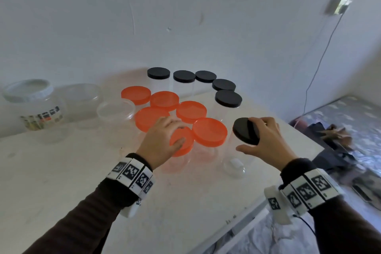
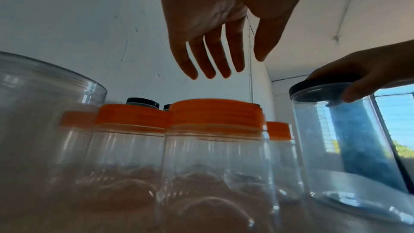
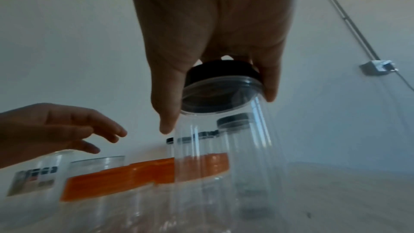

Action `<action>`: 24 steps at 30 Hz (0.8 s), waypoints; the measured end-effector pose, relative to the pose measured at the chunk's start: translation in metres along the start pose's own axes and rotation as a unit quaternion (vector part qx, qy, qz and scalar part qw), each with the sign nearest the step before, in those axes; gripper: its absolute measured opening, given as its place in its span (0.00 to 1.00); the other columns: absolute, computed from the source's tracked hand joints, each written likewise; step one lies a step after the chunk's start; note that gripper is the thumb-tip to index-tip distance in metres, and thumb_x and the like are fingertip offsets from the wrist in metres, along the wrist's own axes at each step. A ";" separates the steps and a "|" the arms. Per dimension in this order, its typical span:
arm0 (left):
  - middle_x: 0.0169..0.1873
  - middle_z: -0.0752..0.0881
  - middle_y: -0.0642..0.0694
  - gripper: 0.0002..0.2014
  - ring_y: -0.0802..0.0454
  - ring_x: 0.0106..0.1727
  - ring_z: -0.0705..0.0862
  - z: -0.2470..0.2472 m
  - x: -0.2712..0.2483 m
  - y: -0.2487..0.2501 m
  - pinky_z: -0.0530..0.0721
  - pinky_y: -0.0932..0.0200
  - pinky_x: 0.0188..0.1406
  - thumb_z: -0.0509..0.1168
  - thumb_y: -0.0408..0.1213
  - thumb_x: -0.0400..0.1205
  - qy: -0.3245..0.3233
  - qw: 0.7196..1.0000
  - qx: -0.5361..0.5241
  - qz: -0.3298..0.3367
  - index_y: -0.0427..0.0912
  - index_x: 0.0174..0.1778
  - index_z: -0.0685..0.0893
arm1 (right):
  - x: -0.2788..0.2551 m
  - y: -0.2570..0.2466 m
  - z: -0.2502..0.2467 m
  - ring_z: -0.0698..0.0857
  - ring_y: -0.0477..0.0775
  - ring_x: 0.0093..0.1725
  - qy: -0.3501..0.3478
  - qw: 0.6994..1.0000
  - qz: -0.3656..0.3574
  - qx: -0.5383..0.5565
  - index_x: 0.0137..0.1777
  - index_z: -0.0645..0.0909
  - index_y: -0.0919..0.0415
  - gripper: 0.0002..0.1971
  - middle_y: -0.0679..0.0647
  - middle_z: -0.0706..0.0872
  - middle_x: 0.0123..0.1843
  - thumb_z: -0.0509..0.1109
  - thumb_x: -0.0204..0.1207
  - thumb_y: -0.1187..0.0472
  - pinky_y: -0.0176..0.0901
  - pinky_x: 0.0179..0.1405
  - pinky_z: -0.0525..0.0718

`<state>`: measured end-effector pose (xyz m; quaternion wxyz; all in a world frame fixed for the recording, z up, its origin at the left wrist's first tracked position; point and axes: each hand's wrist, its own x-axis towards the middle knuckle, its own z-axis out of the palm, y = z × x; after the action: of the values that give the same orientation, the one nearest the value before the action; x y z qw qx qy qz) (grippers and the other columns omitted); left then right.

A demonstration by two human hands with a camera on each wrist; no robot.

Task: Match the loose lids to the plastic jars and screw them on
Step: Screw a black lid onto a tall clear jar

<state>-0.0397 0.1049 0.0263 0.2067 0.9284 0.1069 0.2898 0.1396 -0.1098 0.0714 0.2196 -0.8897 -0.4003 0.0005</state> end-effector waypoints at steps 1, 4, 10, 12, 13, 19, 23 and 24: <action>0.65 0.77 0.46 0.34 0.49 0.68 0.71 0.004 0.004 -0.001 0.67 0.52 0.68 0.50 0.63 0.74 -0.023 0.999 0.037 -0.007 0.41 0.65 0.79 | 0.008 0.009 0.000 0.65 0.59 0.68 0.006 1.000 -0.001 0.004 0.74 0.67 0.58 0.41 0.59 0.66 0.68 0.81 0.62 0.51 0.40 0.62 0.65; 0.75 0.67 0.45 0.49 0.46 0.76 0.63 0.016 0.013 -0.007 0.62 0.42 0.74 0.35 0.77 0.69 -0.092 0.987 0.121 -0.047 0.44 0.74 0.71 | 0.033 0.036 0.001 0.68 0.60 0.66 0.014 1.000 -0.013 -0.002 0.77 0.65 0.57 0.42 0.58 0.66 0.69 0.79 0.65 0.49 0.44 0.66 0.68; 0.81 0.56 0.53 0.62 0.51 0.82 0.50 0.029 0.015 -0.009 0.45 0.41 0.78 0.18 0.81 0.55 -0.171 0.959 0.169 -0.151 0.51 0.80 0.58 | 0.078 0.064 0.006 0.69 0.63 0.70 0.015 0.999 -0.025 0.043 0.79 0.61 0.58 0.42 0.61 0.61 0.74 0.78 0.68 0.54 0.43 0.71 0.64; 0.80 0.58 0.55 0.61 0.53 0.81 0.50 0.030 0.014 -0.008 0.43 0.44 0.78 0.17 0.80 0.55 -0.165 0.957 0.182 -0.155 0.52 0.79 0.59 | 0.089 0.069 0.008 0.70 0.62 0.68 0.026 0.997 -0.024 0.061 0.79 0.61 0.59 0.42 0.62 0.62 0.72 0.79 0.68 0.55 0.39 0.68 0.64; 0.80 0.59 0.55 0.60 0.54 0.81 0.50 0.031 0.013 -0.007 0.44 0.44 0.78 0.17 0.79 0.56 -0.157 0.958 0.185 -0.155 0.52 0.79 0.60 | 0.095 0.072 0.009 0.71 0.62 0.68 0.031 0.997 -0.023 0.070 0.79 0.61 0.59 0.42 0.62 0.62 0.72 0.79 0.67 0.55 0.38 0.67 0.64; 0.79 0.61 0.57 0.57 0.55 0.81 0.51 0.033 0.012 -0.008 0.45 0.46 0.78 0.19 0.78 0.60 -0.142 0.959 0.192 -0.153 0.53 0.78 0.61 | 0.124 0.080 0.012 0.71 0.64 0.69 0.026 0.995 -0.034 0.085 0.79 0.59 0.61 0.43 0.63 0.61 0.72 0.79 0.68 0.57 0.44 0.70 0.66; 0.79 0.60 0.58 0.55 0.57 0.81 0.50 0.034 0.012 -0.008 0.44 0.48 0.78 0.19 0.78 0.61 -0.142 0.958 0.194 -0.156 0.54 0.78 0.60 | 0.137 0.083 0.013 0.71 0.65 0.69 0.016 0.996 -0.044 0.079 0.79 0.58 0.62 0.43 0.63 0.60 0.73 0.78 0.68 0.57 0.47 0.72 0.67; 0.79 0.60 0.58 0.55 0.57 0.81 0.50 0.034 0.012 -0.008 0.43 0.48 0.78 0.19 0.78 0.61 -0.141 0.958 0.193 -0.157 0.55 0.78 0.60 | 0.140 0.083 0.013 0.71 0.65 0.69 0.015 0.996 -0.046 0.078 0.79 0.58 0.62 0.43 0.63 0.60 0.73 0.78 0.68 0.56 0.48 0.72 0.67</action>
<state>-0.0110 0.1051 0.0034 0.0799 0.9535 0.2750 0.0936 0.2913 -0.0539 0.0517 0.2938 -0.8503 -0.4365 0.0084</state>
